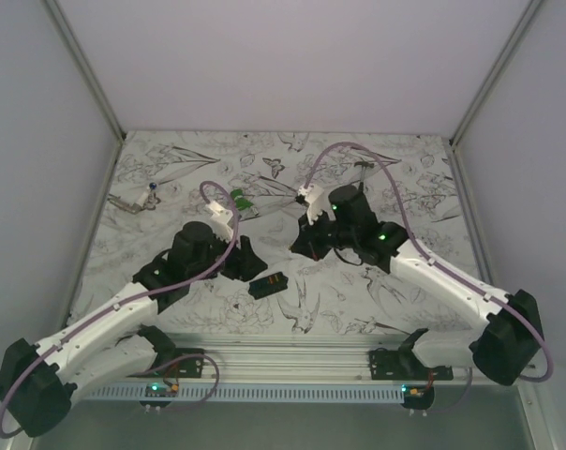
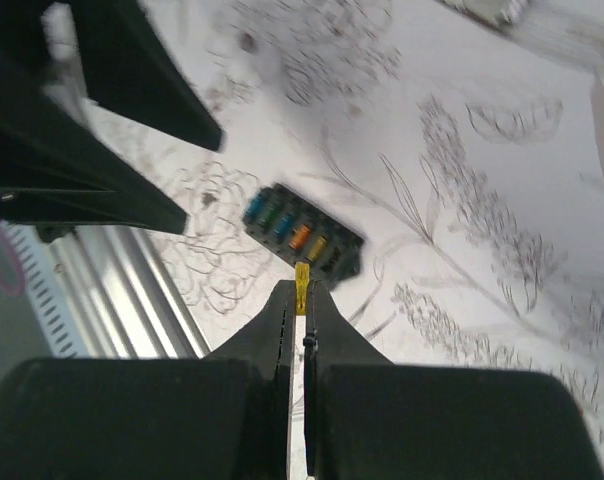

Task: Snap on the fuse box
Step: Install the fuse at the fuse box base.

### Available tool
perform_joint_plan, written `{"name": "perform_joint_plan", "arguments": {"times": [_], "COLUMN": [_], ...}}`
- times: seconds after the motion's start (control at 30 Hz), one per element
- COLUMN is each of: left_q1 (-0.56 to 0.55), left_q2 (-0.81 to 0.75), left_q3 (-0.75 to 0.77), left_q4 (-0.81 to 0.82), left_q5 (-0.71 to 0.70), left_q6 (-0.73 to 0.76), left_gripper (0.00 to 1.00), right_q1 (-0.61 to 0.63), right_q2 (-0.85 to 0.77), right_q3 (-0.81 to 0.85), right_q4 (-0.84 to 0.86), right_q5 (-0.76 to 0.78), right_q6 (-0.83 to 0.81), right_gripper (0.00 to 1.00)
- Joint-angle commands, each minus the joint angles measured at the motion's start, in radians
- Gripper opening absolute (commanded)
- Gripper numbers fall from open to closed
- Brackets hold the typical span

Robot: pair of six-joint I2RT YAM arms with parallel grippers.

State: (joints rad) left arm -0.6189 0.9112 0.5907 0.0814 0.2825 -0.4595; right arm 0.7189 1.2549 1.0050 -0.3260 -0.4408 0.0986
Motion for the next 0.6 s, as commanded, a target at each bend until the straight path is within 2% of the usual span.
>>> {"name": "perform_joint_plan", "arguments": {"times": [0.0, 0.23, 0.57], "left_q1": [0.024, 0.059, 0.061], "left_q2": [-0.016, 0.024, 0.129], "left_q3": [-0.037, -0.103, -0.114], "left_q4": [-0.158, -0.222, -0.218], "left_q5": [-0.115, -0.097, -0.086], "left_q6": [-0.108, -0.272, -0.348], "left_gripper": [0.59, 0.63, 0.67], "right_q1": [0.071, 0.192, 0.283], "right_q2": [0.048, 0.171, 0.294], "right_q3": [0.000, 0.005, 0.019], "right_q4": [-0.066, -0.084, -0.047], "right_q5": [0.333, 0.573, 0.665], "right_q6": [0.164, 0.323, 0.444], "right_gripper": [0.00, 0.00, 0.00]}}
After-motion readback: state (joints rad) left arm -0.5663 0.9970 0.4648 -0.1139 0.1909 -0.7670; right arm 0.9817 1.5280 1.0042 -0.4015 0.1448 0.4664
